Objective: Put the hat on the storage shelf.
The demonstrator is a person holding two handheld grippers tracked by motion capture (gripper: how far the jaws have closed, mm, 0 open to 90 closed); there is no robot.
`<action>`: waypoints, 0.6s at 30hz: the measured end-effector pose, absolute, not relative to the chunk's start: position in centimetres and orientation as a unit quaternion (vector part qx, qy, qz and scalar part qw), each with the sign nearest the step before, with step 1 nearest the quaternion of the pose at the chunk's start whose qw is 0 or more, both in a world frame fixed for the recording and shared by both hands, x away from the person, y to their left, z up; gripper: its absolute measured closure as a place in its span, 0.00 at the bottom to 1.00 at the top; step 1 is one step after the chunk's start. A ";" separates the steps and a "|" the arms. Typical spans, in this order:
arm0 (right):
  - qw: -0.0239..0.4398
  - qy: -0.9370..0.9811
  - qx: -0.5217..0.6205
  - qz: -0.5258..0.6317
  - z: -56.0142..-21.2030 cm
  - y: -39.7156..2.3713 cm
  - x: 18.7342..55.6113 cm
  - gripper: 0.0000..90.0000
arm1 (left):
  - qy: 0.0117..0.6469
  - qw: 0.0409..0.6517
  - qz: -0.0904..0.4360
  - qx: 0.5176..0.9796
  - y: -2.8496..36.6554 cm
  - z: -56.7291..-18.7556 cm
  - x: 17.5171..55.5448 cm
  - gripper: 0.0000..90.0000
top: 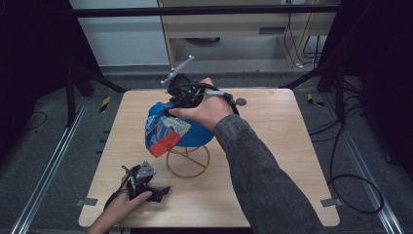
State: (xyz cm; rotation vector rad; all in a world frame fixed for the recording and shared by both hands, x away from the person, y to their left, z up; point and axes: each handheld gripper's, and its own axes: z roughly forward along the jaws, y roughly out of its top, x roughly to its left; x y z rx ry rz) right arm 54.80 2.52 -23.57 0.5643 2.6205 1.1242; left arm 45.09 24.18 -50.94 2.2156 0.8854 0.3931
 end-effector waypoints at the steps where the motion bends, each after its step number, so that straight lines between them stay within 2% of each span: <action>1: 0.118 0.894 0.195 0.385 -23.6 2.4 54.7 0.56 | 0.342 0.354 0.152 0.857 24.2 -50.9 45.1 0.00; 9: 0.124 0.886 0.206 0.397 -23.4 0.7 54.3 0.49 | 0.342 0.354 0.152 0.857 24.2 -50.9 45.1 0.00; 18: 0.128 0.876 0.220 0.409 -23.0 -1.2 54.1 0.47 | 0.342 0.354 0.152 0.857 24.2 -50.9 45.1 0.00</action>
